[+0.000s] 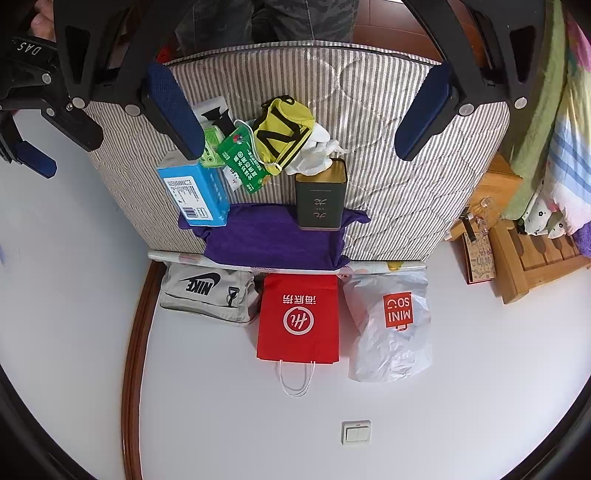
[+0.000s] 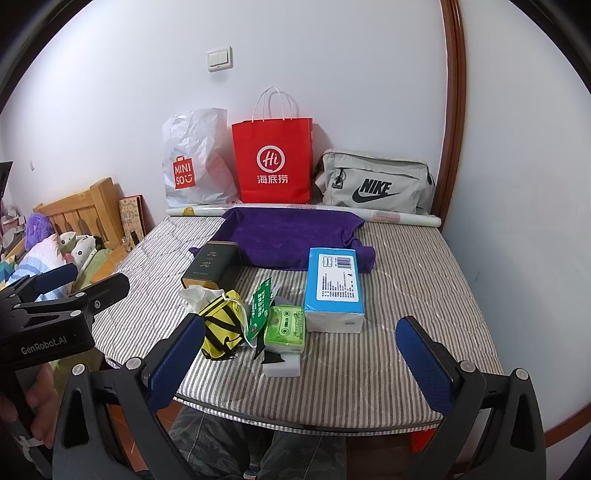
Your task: Organize soft objects
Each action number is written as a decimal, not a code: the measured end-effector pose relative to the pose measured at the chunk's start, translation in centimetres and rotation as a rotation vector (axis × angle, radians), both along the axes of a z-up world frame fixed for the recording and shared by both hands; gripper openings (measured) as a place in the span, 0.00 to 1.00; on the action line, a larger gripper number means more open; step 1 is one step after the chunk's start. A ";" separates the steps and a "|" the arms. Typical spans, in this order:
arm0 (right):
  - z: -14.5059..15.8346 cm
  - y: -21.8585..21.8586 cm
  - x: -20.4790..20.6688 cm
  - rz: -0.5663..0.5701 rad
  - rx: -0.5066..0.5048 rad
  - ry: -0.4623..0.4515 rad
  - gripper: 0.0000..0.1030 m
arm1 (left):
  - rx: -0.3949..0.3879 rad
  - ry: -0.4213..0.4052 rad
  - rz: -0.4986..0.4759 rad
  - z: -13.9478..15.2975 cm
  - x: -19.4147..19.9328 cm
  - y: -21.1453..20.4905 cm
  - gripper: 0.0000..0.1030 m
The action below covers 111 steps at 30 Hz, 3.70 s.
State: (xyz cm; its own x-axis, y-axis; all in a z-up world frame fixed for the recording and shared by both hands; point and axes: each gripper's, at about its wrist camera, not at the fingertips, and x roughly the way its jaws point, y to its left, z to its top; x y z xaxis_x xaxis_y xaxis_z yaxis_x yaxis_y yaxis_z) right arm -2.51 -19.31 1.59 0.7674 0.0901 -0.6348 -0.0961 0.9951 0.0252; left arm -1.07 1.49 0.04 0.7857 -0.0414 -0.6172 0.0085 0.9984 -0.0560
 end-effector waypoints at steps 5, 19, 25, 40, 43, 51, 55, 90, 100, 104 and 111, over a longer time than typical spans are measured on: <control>0.0 0.1 -0.1 0.000 0.000 -0.001 0.99 | -0.002 0.000 -0.004 0.1 0.0 0.0 1.00; -2.7 -0.5 1.8 0.019 0.041 0.053 0.99 | -0.018 0.056 0.021 -1.8 2.5 0.9 1.00; -4.8 -0.6 3.2 0.014 0.039 0.093 0.99 | -0.076 0.156 -0.003 -5.2 5.1 2.1 0.95; -11.3 -2.4 7.2 -0.034 0.056 0.242 0.99 | -0.059 0.286 0.001 -13.0 9.1 2.8 0.94; -12.9 -2.8 8.1 -0.040 0.070 0.284 0.99 | -0.025 0.302 -0.027 -14.1 9.7 2.2 0.94; -15.0 -3.6 9.5 -0.055 0.095 0.334 0.99 | -0.052 0.248 -0.098 -14.4 10.2 1.9 0.93; -15.6 -3.9 9.9 -0.057 0.094 0.346 0.99 | -0.010 0.192 -0.210 -13.6 9.5 -0.4 0.94; -16.6 -2.9 11.1 -0.027 0.065 0.365 0.99 | 0.210 0.168 -0.310 -15.1 9.9 -2.8 0.61; -16.3 0.0 12.3 0.057 0.095 0.336 0.95 | 0.105 0.184 -0.241 -14.0 10.4 0.9 0.61; -17.0 1.2 12.9 0.079 0.078 0.349 0.90 | 0.082 0.195 -0.221 -14.3 10.4 1.9 0.61; -16.9 2.0 12.5 0.109 0.074 0.314 0.51 | 0.026 0.222 -0.209 -15.2 10.8 2.6 0.61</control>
